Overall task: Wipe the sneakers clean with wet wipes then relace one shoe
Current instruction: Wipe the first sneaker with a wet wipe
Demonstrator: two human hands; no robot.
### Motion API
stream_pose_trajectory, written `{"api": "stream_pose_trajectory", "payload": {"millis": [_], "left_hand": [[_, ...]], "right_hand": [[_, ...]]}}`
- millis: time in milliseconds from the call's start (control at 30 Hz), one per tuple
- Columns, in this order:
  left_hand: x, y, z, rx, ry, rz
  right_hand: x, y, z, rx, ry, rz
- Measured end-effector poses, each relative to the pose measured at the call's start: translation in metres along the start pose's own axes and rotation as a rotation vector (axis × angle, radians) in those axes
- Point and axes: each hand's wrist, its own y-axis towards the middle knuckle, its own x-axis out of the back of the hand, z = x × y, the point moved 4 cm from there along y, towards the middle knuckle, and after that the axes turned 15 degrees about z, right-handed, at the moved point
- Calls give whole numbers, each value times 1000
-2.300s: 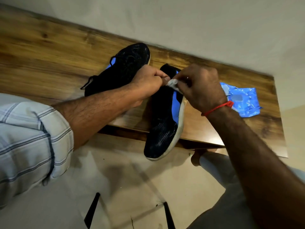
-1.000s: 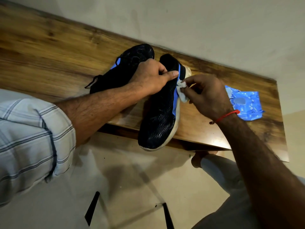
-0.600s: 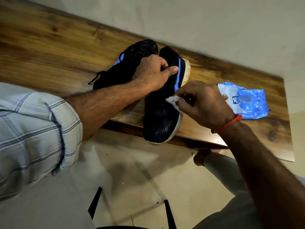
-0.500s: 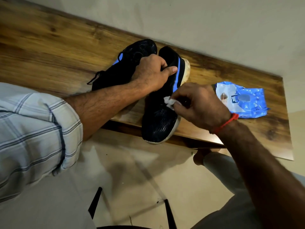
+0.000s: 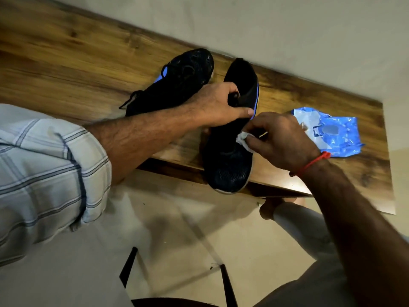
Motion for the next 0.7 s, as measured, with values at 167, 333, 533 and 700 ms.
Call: {"api": "stream_pose_trajectory", "payload": {"millis": [167, 333, 533, 700], "left_hand": [[-7, -5, 0, -56, 46, 46], [-7, 1, 5, -54, 225, -71], [-11, 4, 5, -59, 269, -94], [-8, 2, 6, -31, 237, -124]], "right_hand": [[-9, 2, -15, -92, 38, -4], [-24, -7, 5, -68, 33, 66], [-41, -14, 15, -30, -35, 148], [-34, -13, 2, -97, -52, 37]]}}
